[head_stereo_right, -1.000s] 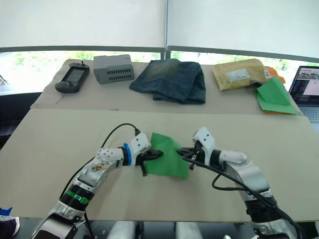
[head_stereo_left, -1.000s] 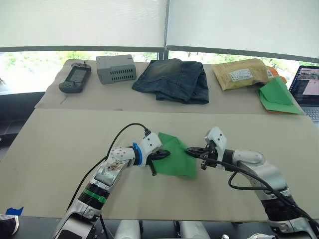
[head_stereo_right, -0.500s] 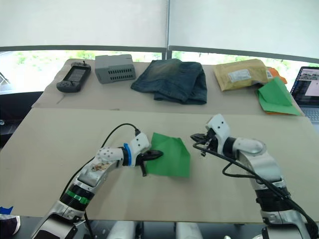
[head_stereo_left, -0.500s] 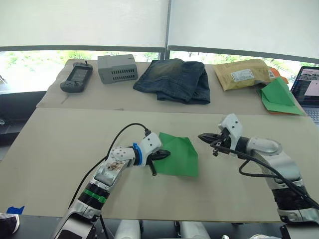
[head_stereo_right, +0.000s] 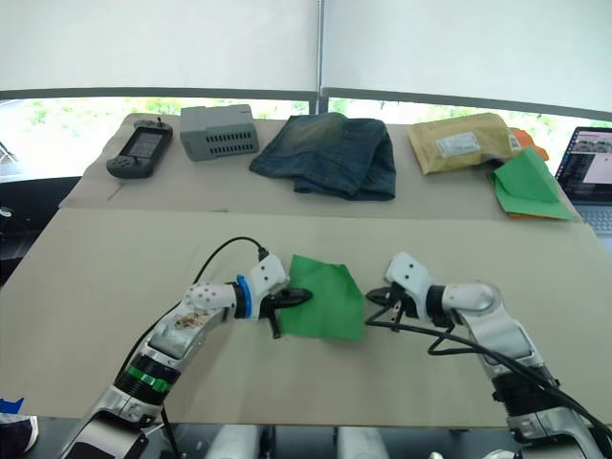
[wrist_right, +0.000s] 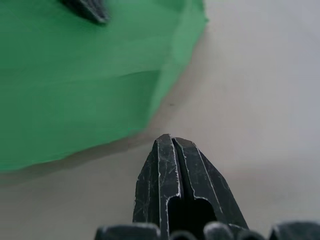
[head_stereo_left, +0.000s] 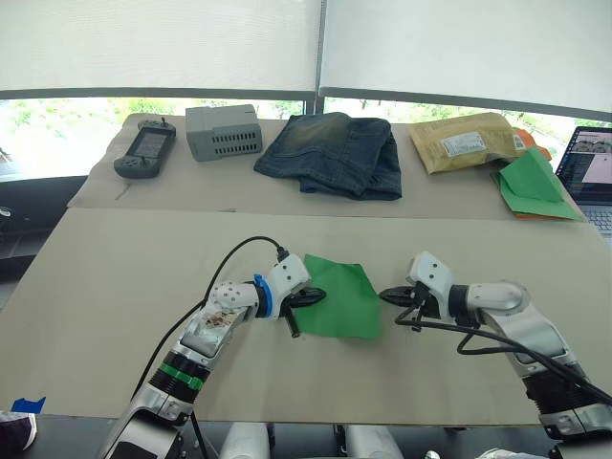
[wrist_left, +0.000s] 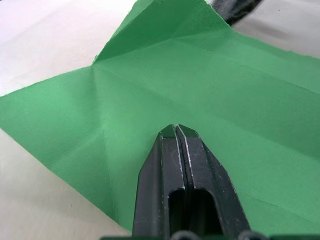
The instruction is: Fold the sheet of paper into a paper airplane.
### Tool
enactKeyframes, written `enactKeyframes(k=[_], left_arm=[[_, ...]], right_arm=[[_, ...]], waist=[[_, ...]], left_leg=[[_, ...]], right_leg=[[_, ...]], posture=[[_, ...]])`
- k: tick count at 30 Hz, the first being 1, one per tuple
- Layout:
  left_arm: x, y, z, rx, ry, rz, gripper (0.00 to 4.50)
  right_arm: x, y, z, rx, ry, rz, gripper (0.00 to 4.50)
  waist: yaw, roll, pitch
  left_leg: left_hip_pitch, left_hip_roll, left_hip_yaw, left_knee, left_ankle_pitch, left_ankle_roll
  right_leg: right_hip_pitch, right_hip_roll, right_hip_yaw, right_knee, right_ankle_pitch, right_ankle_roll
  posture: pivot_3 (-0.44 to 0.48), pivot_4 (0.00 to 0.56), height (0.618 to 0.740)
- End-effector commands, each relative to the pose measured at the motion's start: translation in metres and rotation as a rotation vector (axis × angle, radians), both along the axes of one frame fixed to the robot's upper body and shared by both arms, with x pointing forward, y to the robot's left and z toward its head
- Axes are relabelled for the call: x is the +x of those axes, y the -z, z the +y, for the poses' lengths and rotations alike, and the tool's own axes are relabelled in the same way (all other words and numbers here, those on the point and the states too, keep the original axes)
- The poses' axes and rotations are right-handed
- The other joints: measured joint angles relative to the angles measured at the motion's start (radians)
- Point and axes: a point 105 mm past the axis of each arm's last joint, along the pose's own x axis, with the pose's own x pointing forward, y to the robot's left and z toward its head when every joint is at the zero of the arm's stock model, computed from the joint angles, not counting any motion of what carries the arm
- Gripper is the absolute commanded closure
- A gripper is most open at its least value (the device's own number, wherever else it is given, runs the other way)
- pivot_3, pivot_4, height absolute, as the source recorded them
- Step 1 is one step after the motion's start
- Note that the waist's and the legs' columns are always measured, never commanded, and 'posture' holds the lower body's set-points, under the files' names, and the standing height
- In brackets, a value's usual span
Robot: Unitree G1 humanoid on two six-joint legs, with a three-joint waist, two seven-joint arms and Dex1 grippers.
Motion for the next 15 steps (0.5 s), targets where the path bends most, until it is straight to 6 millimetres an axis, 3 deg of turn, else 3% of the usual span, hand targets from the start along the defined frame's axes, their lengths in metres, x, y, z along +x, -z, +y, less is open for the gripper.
enactKeyframes(k=[1, 15], left_arm=[[-0.002, 0.003, 0.001, 0.012, -0.002, 0.01, 4.5], [-0.002, 0.003, -0.001, 0.013, 0.006, 0.006, 4.5]], right_arm=[[0.0, -0.012, 0.009, 0.092, -0.006, -0.013, 4.45], [-0.003, -0.042, 0.027, 0.294, -0.008, -0.012, 4.45]], waist=[[-0.001, 0.0, 0.0], [0.0, 0.0, 0.0]], left_leg=[[0.0, 0.0, 0.0, 0.0, 0.0, 0.0], [0.0, 0.0, 0.0, 0.0, 0.0, 0.0]], right_leg=[[0.0, 0.0, 0.0, 0.0, 0.0, 0.0], [0.0, 0.0, 0.0, 0.0, 0.0, 0.0]], posture=[[0.0, 0.15, 0.74], [0.0, 0.15, 0.74]])
